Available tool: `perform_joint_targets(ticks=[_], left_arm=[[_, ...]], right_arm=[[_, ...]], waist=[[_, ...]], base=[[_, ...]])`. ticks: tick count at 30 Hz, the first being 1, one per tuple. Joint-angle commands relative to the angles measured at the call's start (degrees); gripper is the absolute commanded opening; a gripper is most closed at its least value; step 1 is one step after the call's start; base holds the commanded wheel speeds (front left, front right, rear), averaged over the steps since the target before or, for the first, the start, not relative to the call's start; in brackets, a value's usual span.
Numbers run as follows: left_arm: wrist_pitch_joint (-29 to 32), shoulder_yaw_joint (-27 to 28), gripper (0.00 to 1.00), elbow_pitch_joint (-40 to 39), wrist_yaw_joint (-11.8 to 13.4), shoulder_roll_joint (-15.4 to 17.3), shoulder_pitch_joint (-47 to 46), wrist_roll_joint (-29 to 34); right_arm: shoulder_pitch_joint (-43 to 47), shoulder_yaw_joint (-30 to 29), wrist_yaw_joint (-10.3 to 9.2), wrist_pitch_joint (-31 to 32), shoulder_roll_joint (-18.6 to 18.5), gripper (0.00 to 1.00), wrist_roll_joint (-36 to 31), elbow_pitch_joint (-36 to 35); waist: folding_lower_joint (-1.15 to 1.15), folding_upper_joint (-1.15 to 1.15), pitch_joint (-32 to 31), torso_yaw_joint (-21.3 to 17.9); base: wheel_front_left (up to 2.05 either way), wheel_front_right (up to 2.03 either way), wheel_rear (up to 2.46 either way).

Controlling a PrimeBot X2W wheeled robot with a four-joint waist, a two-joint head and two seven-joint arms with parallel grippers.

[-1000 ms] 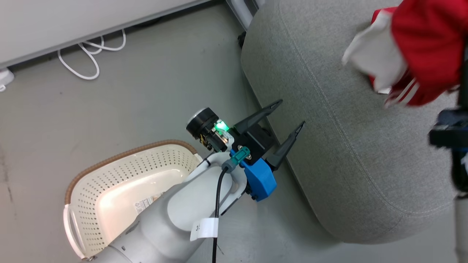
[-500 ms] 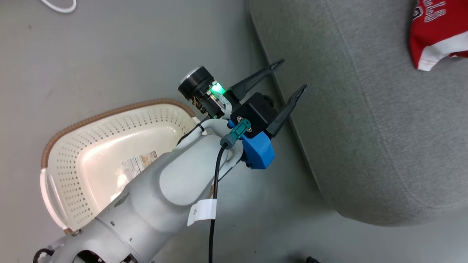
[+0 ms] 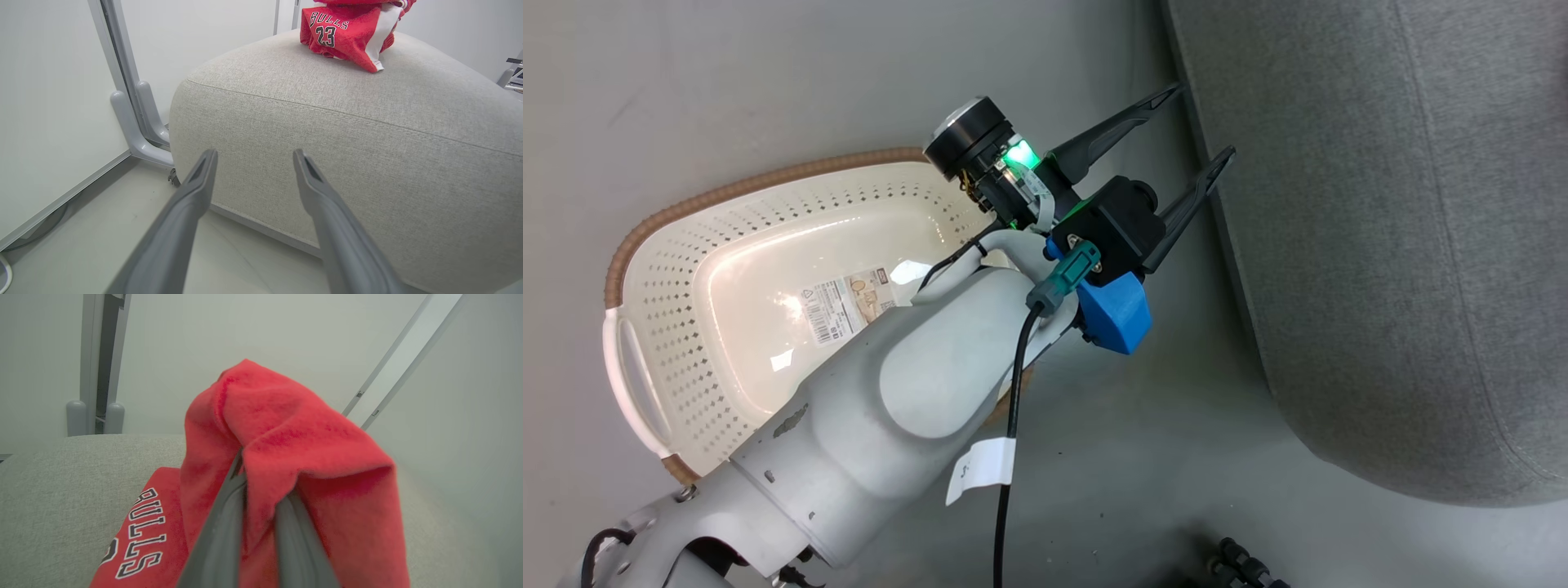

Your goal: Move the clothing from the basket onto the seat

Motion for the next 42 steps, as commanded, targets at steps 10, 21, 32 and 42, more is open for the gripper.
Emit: perform_joint_targets(ticks=[10, 21, 32, 42], left_arm=[[-0.1, 0.2, 1.0, -0.6, 0.6, 0.5, -1.4, 0.3], [-0.1, 1.9, 1.0, -1.7, 1.1, 0.4, 1.9, -0.6], [-0.1, 11.2, 1.0, -5.7, 3.6, 1.2, 11.1, -2.5], [-0.1, 25.6, 1.0, -9.1, 5.7, 2.5, 21.8, -1.3]], right_arm=[[-1.8, 2.5, 0.0, 0.0, 0.8, 0.0, 0.1, 7.7], [6.8, 1.1, 0.01, 0.0, 3.9, 1.0, 0.0, 0.4], [18.5, 6.5, 0.01, 0.0, 7.1, 1.0, -2.0, -11.2], [23.3, 18.2, 0.01, 0.0, 9.7, 1.0, -0.7, -17.0]], waist=[[-0.01, 0.0, 1.1, 1.1], [-0.01, 0.0, -4.7, 0.4], [-0.01, 0.0, -17.2, 1.0], [-0.01, 0.0, -28.1, 6.1]], base=[[0.0, 0.0, 0.0], [0.0, 0.0, 0.0], [0.0, 0.0, 0.0], [0.0, 0.0, 0.0]])
